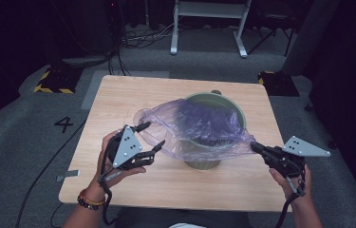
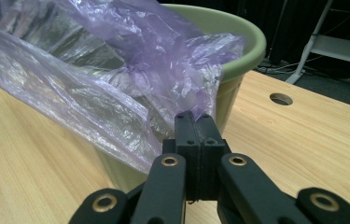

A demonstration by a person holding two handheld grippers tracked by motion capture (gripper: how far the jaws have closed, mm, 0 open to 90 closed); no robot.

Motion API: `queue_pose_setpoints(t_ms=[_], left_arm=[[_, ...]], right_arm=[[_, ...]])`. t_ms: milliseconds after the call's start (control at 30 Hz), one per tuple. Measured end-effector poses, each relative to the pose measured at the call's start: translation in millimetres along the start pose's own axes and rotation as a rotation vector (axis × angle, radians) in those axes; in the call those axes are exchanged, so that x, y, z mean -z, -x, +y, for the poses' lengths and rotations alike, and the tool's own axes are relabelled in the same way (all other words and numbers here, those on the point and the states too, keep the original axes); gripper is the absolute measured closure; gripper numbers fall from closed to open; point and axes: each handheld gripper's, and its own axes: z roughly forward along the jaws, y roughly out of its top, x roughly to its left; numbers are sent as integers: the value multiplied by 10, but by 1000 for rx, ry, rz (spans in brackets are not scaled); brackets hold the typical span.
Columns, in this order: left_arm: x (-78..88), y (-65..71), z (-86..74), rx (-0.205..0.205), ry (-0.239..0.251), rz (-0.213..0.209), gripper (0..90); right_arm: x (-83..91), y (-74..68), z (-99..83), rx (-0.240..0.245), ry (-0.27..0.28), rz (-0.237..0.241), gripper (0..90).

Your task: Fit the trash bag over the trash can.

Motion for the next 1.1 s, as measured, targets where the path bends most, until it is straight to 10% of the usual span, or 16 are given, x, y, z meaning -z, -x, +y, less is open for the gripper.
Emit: queue_pose_setpoints(t_ms=[367,667,867,1100], left_arm=[[-316,75,-161,-16,-120,-154,476],[-594,3,-247,-1,-162,-94,626],[-511,-173,-281,65,-83,-51,462],[-370,-137,-248,51,-56,-55,416]], right_arm=[[-47,106,-107,-4,-38,1,900],[-205,252,-168,-10,-83,-63,900],[-304,403,-192,-45,-81,-101,888],[-192,228,-131,83,-10,-102,407]])
